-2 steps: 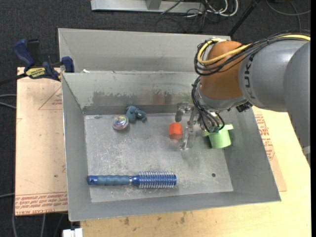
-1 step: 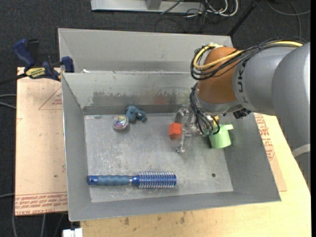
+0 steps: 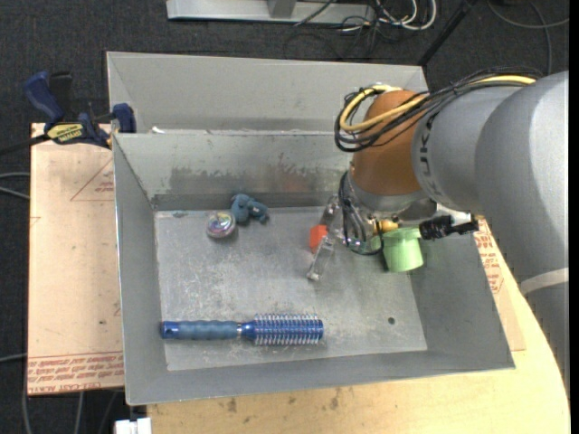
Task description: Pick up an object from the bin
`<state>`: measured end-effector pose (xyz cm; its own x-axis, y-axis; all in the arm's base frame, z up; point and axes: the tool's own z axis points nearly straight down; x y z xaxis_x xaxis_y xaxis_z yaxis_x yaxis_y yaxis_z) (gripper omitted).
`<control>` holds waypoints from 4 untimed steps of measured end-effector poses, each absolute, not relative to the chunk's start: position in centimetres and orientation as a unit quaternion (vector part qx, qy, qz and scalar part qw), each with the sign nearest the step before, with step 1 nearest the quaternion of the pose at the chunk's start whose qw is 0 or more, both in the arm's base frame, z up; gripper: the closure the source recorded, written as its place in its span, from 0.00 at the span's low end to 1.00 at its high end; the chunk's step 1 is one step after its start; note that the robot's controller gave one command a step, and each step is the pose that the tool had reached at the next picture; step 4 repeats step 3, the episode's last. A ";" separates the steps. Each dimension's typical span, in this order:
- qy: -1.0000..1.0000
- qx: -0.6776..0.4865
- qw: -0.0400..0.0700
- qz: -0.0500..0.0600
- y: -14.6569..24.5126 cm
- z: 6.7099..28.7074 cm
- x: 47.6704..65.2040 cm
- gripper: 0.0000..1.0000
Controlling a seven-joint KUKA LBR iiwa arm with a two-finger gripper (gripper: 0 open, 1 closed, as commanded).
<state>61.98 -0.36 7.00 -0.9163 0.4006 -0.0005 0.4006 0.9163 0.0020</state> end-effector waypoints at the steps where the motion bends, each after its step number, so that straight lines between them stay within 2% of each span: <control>1: 0.979 0.204 0.001 0.001 -0.4 7.1 62.0 1.00; 2: 0.979 0.203 0.003 0.001 -0.4 10.5 62.2 1.00; 3: 0.980 0.201 0.006 0.002 -0.3 20.5 62.5 1.00; 4: 0.980 0.201 0.006 0.002 -0.3 20.5 62.5 1.00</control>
Offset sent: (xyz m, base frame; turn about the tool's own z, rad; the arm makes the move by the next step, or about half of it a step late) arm 0.0000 0.0000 0.0000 0.0000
